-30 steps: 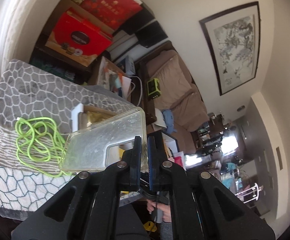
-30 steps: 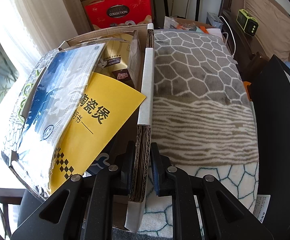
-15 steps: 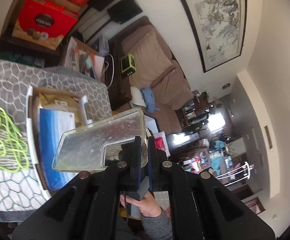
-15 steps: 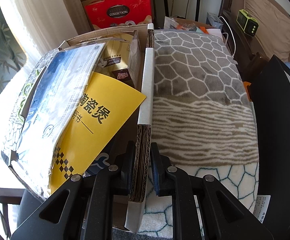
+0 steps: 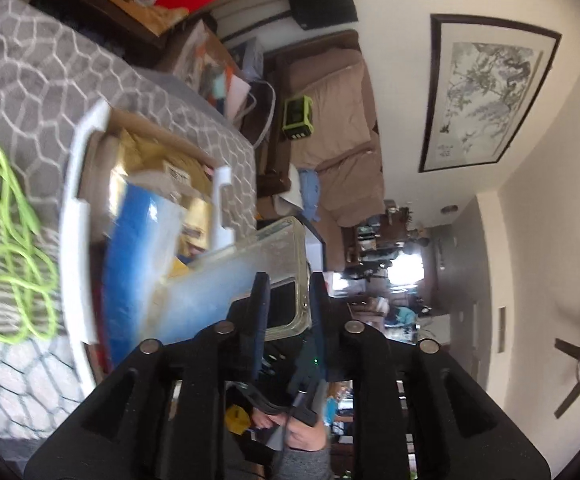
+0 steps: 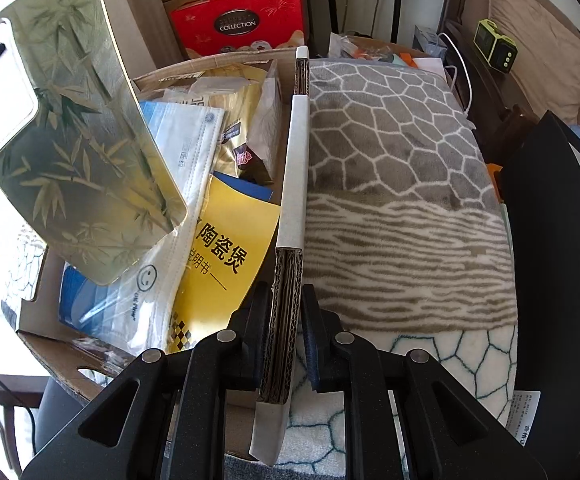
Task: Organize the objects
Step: 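Carry the bamboo-print case into the box with the left gripper and release it, then move the left gripper to the lime-green cable and grasp it, then carry the green cable into the box with the left gripper and release it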
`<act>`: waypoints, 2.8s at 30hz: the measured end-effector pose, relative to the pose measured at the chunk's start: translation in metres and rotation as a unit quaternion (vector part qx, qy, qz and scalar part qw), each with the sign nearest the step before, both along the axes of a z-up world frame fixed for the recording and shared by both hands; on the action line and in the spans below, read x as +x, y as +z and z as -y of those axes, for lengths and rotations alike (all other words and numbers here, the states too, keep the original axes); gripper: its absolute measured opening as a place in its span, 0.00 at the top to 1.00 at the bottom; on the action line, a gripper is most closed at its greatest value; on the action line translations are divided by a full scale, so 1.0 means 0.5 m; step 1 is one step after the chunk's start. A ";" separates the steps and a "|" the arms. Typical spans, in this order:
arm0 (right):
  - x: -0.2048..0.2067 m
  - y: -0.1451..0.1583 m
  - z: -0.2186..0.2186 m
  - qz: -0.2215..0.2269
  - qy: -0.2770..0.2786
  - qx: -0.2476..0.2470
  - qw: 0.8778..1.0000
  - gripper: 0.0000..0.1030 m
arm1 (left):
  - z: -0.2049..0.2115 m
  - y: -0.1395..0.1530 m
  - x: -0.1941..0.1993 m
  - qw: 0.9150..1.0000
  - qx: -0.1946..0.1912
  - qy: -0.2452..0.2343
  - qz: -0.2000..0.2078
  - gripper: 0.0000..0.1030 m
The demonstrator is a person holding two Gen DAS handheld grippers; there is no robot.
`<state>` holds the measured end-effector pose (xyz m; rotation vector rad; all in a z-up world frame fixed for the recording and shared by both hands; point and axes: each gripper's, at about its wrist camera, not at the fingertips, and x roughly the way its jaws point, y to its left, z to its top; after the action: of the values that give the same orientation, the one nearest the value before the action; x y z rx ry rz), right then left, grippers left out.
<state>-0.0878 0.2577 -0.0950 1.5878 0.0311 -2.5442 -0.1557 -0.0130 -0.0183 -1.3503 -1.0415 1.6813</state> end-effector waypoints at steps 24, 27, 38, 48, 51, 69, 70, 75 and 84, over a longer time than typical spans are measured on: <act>-0.001 -0.012 -0.003 0.005 -0.001 0.009 1.000 0.87 | -0.137 -0.039 -0.031 0.934 -0.334 -0.093 -0.087 0.68; 0.001 -0.012 -0.003 0.005 -0.001 0.007 1.000 0.87 | -0.109 -0.023 -0.036 0.948 -0.304 -0.049 -0.084 0.28; 0.000 -0.017 -0.003 0.007 0.000 0.009 1.000 0.86 | 0.056 -0.003 -0.047 0.947 -0.315 0.033 -0.064 0.23; 0.000 -0.017 0.000 0.007 0.000 0.010 1.000 0.86 | 0.164 -0.132 -0.025 0.918 -0.392 0.054 0.002 0.23; 0.000 -0.017 0.000 0.007 0.000 0.010 1.000 0.86 | 0.172 -0.155 -0.023 0.908 -0.416 0.058 0.010 0.23; -0.002 -0.017 0.001 0.007 -0.002 0.011 1.000 0.86 | 0.084 -0.145 0.006 0.852 -0.516 0.031 -0.079 0.90; -0.002 -0.017 0.001 0.007 -0.002 0.011 1.000 0.86 | 0.087 -0.128 0.007 0.859 -0.503 0.038 -0.084 0.91; -0.002 -0.016 0.001 0.007 -0.001 0.012 1.000 0.86 | 0.096 -0.007 0.019 0.888 -0.437 0.063 -0.129 0.92; -0.002 -0.016 0.001 0.007 -0.002 0.011 1.000 0.86 | 0.068 0.207 0.034 0.916 -0.338 0.064 -0.206 0.93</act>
<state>-0.0888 0.2571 -0.1030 1.6155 0.0563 -2.5437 -0.1389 -0.0468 0.0854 -1.2401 -0.3031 2.4265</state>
